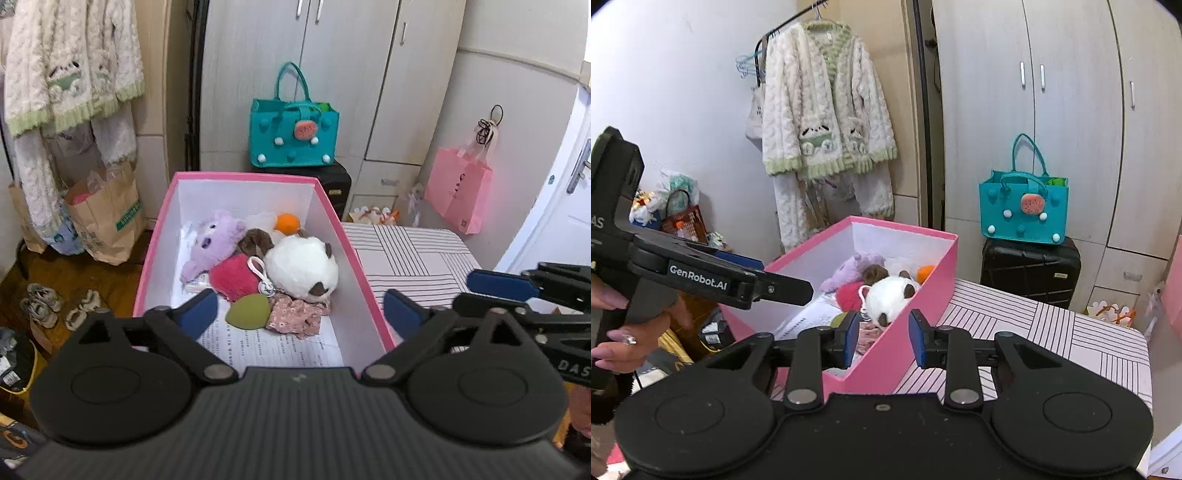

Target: Organize soft objects

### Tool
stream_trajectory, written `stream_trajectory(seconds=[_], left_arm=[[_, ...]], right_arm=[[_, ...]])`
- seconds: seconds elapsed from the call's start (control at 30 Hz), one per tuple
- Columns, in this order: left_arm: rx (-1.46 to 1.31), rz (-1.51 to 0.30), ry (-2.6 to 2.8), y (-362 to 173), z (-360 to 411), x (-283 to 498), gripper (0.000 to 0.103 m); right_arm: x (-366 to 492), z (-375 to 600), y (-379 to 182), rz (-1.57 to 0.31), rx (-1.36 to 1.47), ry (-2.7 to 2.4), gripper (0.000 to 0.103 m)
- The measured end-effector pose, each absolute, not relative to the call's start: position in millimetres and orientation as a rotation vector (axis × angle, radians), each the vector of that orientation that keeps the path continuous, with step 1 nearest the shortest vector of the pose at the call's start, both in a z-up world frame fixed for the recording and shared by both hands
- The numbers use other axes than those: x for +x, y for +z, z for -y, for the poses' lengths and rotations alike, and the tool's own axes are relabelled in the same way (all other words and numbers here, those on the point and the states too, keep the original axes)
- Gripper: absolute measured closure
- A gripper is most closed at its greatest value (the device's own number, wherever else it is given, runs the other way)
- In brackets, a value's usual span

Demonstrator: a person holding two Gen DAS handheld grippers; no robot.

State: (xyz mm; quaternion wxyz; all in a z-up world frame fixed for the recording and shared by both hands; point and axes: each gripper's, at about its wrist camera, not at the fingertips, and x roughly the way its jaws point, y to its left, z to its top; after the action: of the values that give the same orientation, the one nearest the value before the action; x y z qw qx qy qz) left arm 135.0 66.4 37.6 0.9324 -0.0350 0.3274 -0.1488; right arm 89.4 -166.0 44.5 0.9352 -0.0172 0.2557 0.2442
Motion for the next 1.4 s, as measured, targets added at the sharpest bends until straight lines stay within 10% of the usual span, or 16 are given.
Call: stream_trajectory(seconds=[0.43, 1.4], left_arm=[[0.084, -0.599, -0.127, 47.0, -47.4, 61.9, 0.0], [0.059, -0.601, -0.058, 33.8, -30.3, 14.5, 0.0]], right_arm=[[40.1, 185.2, 58.8, -0.504, -0.023, 0.281, 0.0], [-39.6, 188.8, 41.7, -0.433, -0.085, 0.073, 0.0]])
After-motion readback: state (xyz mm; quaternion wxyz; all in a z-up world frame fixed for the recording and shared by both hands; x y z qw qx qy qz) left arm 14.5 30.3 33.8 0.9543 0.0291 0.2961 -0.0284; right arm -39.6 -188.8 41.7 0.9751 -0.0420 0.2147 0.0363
